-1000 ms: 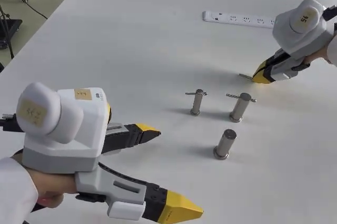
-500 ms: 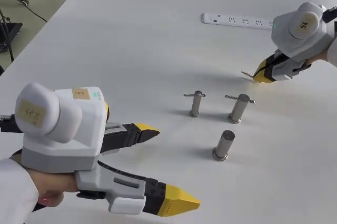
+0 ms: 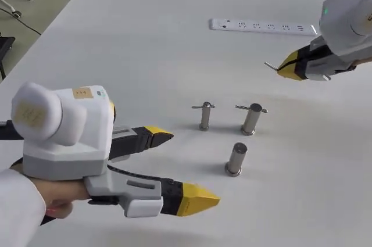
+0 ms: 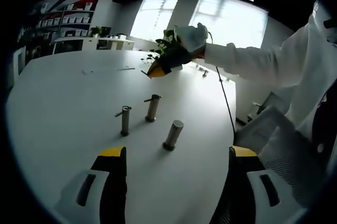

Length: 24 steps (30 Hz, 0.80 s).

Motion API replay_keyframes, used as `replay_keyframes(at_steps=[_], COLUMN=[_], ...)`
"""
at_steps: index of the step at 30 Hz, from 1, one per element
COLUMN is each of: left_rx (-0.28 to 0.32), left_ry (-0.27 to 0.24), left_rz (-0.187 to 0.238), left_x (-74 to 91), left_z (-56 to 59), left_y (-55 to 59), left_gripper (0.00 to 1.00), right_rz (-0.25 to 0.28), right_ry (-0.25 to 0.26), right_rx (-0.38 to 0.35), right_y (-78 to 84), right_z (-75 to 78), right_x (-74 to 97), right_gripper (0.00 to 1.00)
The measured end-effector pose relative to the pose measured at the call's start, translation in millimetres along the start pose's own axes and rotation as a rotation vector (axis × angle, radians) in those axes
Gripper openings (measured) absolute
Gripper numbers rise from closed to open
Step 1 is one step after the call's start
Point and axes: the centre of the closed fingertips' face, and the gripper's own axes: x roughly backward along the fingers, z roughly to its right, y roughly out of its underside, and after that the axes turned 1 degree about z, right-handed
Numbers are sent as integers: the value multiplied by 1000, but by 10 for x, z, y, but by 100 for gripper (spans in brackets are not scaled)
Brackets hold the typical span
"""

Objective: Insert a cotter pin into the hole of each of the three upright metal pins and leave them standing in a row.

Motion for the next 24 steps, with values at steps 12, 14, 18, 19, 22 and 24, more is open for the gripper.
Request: replay_keyframes(at_steps=[12,14,18,19,22,24], left_rx=[62,63,67,66,93,112], left_ry=[35,49,72,73,91,101], left_rz=[70,67,61,60,70,83], left_x=[-155,-196,-289,-308,-382,-425], left_z=[81,110,143,143,158,162], left_y=[-337,-369,-451,-467,-560,-619], left_gripper=[64,60,52,50,45,40], right_rz=[117,140,175,176,190,197], right_ry=[113,128,139,137,124,113], right_rx=[49,47,43,49,34,30], right_y=[-345,-422,-533,-548,-601,-647], right_z=[-456,-529,-691,-731,-908,-1049], right_x=[371,418,471,473,483,481], right_gripper=[0,0,0,0,0,0])
